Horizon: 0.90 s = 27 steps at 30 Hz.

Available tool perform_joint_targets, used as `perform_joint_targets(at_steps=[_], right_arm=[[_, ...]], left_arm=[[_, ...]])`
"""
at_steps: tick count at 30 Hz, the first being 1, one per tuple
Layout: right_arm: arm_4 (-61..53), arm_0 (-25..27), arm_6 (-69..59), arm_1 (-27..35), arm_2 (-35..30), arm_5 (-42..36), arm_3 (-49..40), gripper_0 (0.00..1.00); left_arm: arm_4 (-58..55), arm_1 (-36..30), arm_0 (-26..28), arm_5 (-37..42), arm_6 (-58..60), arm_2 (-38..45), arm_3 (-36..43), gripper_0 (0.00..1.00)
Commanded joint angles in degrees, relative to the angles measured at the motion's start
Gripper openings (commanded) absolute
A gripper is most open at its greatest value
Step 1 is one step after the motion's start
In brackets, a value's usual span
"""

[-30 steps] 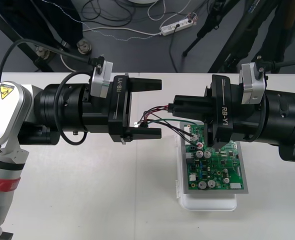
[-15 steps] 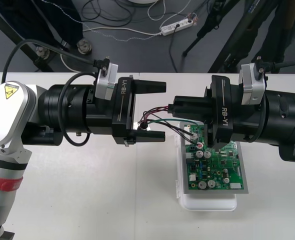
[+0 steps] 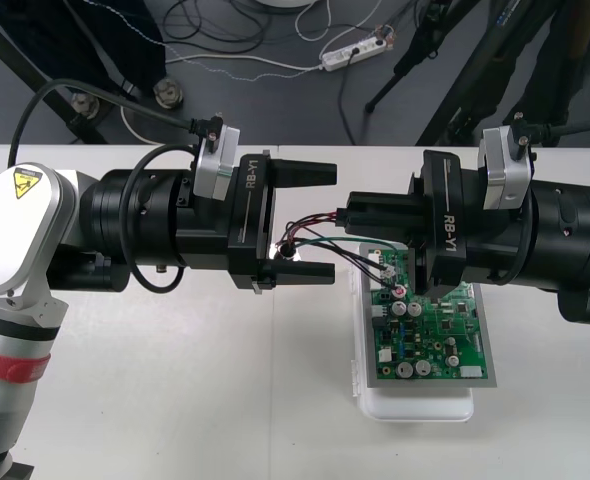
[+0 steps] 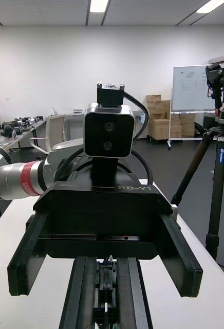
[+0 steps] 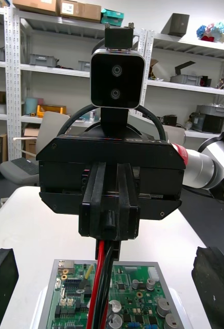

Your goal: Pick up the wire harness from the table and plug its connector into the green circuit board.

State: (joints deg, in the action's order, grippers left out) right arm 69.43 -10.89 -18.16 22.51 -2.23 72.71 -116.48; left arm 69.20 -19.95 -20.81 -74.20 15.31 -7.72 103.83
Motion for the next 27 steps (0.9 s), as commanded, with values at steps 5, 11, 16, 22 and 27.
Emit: perform_joint_targets(at_steps=[5, 11, 16, 22, 27], right_arm=[[-0.96, -1.24, 0.06, -0.72, 0.56, 0.32, -2.35, 0.00], [-1.14, -1.24, 0.15, -0.72, 0.56, 0.32, -2.35, 0.00], [-1.49, -1.24, 0.15, -0.72, 0.56, 0.32, -2.35, 0.00], [-1.67, -1.24, 0.23, -0.72, 0.56, 0.32, -2.35, 0.00], [-1.67, -1.24, 0.32, -0.72, 0.56, 0.32, -2.35, 0.00]], left_arm=[[-0.03, 1.40, -2.31, 0.55, -4.76, -0.99, 0.50, 0.64], [-0.82, 1.32, -2.31, 0.81, -4.76, -0.90, 0.50, 0.07], [-1.44, 1.40, -2.31, 0.90, -4.76, -0.90, 0.50, 0.00], [-2.76, 1.40, -2.31, 0.99, -4.76, -0.90, 0.41, 0.00], [-3.02, 1.40, -2.31, 0.99, -4.76, -0.81, 0.41, 0.00]])
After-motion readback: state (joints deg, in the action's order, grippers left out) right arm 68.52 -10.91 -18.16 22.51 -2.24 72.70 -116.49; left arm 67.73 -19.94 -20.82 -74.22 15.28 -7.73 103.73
